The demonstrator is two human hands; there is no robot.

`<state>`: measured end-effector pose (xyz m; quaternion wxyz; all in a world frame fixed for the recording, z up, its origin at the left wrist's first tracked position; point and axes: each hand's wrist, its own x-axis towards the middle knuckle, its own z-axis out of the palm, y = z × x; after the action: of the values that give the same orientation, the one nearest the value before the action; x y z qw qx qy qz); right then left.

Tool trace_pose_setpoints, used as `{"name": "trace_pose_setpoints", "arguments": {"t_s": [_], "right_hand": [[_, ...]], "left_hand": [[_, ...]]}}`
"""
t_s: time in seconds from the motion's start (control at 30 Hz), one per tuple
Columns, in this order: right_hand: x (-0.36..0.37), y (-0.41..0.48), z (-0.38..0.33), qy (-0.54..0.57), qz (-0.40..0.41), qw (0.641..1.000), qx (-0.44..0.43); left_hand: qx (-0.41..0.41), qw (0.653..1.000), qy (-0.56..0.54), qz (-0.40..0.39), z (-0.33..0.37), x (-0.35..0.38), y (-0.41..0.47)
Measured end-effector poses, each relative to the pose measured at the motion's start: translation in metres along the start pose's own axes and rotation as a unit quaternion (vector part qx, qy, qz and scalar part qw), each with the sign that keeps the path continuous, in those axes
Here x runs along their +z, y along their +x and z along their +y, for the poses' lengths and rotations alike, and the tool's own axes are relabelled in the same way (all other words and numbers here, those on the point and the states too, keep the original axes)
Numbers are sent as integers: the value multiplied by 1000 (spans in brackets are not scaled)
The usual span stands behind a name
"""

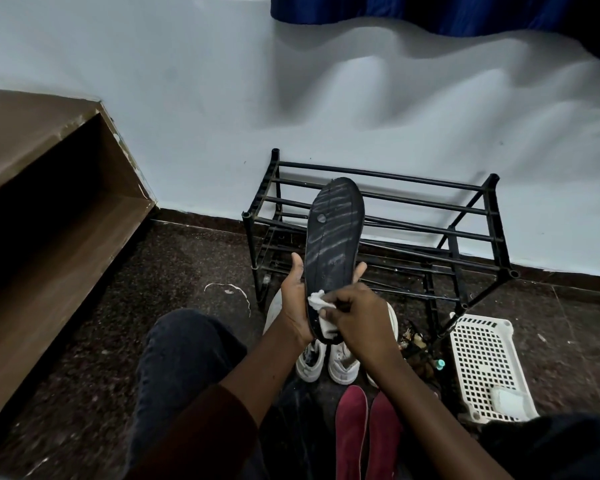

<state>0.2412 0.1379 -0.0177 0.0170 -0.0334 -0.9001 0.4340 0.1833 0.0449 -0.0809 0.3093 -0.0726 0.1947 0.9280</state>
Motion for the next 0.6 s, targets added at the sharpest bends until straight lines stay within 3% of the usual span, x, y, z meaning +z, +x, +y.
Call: {"name": "trace_pose_setpoints", "arguments": {"t_s": [0.2,0.27,0.4,0.6], "right_hand": [[-1,26,-7,-196,129,970,-64],[-2,28,-9,-195,161,964,-81],[9,19,-7,-206,137,957,-151],[13,-1,-1,-153,31,984,-90]], "left_hand": [[3,998,47,39,-8,-6,5],[8,999,29,23,-7,-1,4],[0,999,42,-12,-6,5,0],[1,1000,17,-22,-6,3,3]]}}
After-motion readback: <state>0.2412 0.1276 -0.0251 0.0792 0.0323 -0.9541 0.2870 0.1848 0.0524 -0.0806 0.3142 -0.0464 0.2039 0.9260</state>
